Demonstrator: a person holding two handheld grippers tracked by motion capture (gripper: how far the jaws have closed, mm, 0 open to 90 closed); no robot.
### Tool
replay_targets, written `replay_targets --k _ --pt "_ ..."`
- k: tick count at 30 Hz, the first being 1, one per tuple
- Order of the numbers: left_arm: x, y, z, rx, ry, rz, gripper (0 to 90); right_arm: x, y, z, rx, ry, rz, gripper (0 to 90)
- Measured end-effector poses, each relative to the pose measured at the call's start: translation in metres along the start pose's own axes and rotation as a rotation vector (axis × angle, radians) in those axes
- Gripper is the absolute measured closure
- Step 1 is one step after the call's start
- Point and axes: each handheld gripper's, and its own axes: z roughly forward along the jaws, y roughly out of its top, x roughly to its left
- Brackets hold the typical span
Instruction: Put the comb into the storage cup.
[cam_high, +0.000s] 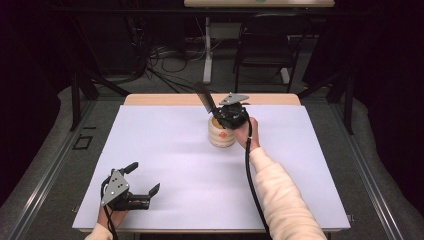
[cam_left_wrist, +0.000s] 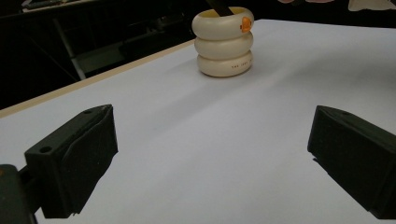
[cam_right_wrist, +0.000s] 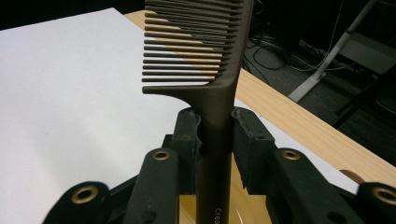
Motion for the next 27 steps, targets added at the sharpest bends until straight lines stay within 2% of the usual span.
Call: replay_targets --k 27 --pt "0.0000 0.0000 0.0000 -0.002 -0.001 -0.001 1.6 -0.0048 -0.0073 0.0075 0.051 0.015 0.015 71.7"
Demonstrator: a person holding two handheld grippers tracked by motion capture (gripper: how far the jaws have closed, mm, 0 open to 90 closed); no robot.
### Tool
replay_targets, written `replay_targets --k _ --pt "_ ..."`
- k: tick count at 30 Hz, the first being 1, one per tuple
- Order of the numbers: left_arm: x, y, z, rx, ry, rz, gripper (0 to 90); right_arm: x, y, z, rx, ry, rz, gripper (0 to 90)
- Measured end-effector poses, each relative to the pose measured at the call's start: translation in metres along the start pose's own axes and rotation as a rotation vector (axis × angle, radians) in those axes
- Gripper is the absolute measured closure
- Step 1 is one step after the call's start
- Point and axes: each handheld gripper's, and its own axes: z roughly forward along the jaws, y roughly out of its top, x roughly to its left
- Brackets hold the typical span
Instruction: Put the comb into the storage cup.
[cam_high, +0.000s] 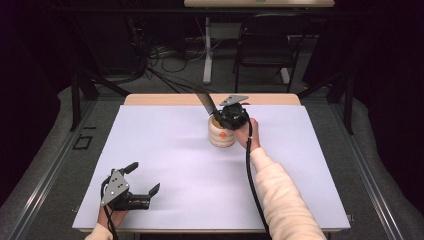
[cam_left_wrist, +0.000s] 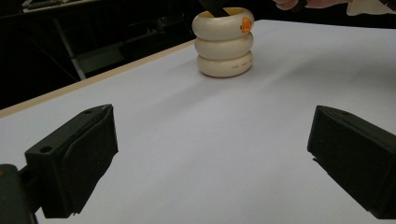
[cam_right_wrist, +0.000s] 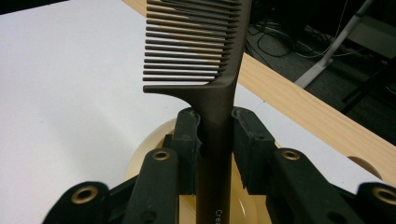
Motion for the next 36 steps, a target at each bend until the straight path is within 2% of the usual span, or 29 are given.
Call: replay_targets --k 25,36 --pt "-0.0002 0.0000 -0.0001 0.002 0.000 0.001 1.6 0.0009 -0.0029 0.0063 0.051 0.012 -0.004 71.0" --pt "-0.0003 0.0001 0.0000 0.003 -0.001 0.003 1.6 -0.0033 -0.0040 -0.0024 0.053 0.017 0.017 50.2"
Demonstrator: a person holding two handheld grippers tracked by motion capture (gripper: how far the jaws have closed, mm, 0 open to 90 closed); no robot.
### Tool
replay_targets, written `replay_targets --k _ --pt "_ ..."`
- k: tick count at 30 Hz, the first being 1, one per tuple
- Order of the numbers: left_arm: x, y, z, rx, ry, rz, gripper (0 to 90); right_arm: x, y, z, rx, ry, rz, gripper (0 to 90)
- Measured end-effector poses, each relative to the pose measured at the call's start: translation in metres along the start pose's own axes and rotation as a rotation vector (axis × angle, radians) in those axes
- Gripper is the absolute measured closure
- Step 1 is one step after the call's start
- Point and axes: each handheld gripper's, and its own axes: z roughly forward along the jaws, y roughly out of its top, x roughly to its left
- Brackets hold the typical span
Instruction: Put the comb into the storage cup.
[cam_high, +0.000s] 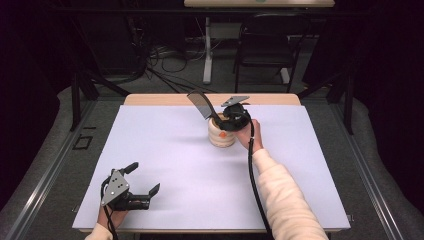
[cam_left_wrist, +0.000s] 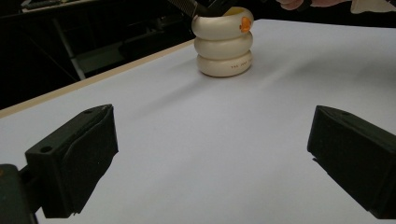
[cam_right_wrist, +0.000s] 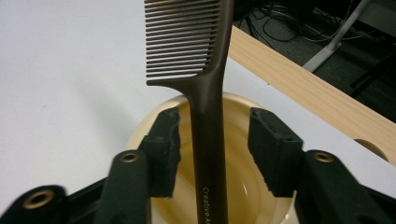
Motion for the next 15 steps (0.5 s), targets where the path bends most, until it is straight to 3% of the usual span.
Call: replay_targets --k 15 --pt "-0.001 0.000 0.000 -0.001 0.002 0.004 1.6 0.004 0.009 -0.026 0.022 0.029 -0.003 20.9"
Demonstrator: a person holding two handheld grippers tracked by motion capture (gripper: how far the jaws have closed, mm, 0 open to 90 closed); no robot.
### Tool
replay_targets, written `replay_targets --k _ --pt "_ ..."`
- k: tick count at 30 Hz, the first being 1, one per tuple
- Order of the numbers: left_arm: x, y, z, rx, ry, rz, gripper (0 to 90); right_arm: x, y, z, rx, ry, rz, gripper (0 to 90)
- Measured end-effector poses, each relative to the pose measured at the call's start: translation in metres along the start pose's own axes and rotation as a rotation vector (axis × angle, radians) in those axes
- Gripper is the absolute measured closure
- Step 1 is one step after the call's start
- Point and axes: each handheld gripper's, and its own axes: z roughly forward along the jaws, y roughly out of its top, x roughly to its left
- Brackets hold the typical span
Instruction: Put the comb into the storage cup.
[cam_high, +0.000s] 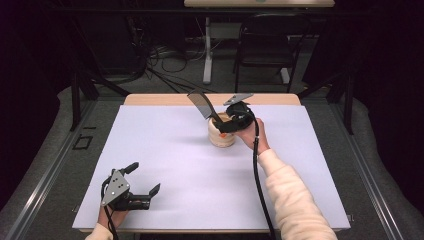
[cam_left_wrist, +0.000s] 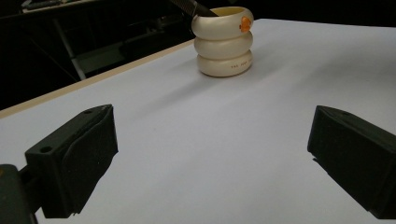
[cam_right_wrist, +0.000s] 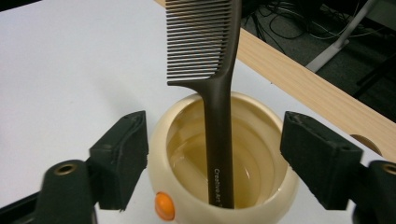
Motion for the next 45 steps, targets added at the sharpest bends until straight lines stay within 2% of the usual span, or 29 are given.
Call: replay_targets --k 14,19,21,31,37,45 --pt "0.000 0.000 0.000 0.000 -0.003 0.001 1.2 0.006 -0.002 -0.028 0.038 0.097 -0.011 2.6" --pt "-0.001 0.000 0.000 0.000 0.001 0.003 1.2 0.009 -0.011 -0.036 0.052 0.127 -0.020 0.0" --pt "0.000 0.000 0.000 0.000 0.000 0.000 1.3 0.010 -0.015 -0.038 0.050 0.143 -0.009 0.0" --pt "0.000 0.000 0.001 0.007 -0.001 0.001 1.3 0.017 -0.032 -0.050 0.042 0.152 -0.023 0.0" --pt "-0.001 -0.001 0.001 0.013 -0.001 -0.001 1.3 0.020 -0.047 -0.060 0.019 0.165 -0.008 0.0" --pt "0.000 -0.001 0.001 0.014 0.002 0.000 1.3 0.019 -0.068 -0.076 -0.008 0.156 0.007 0.0"
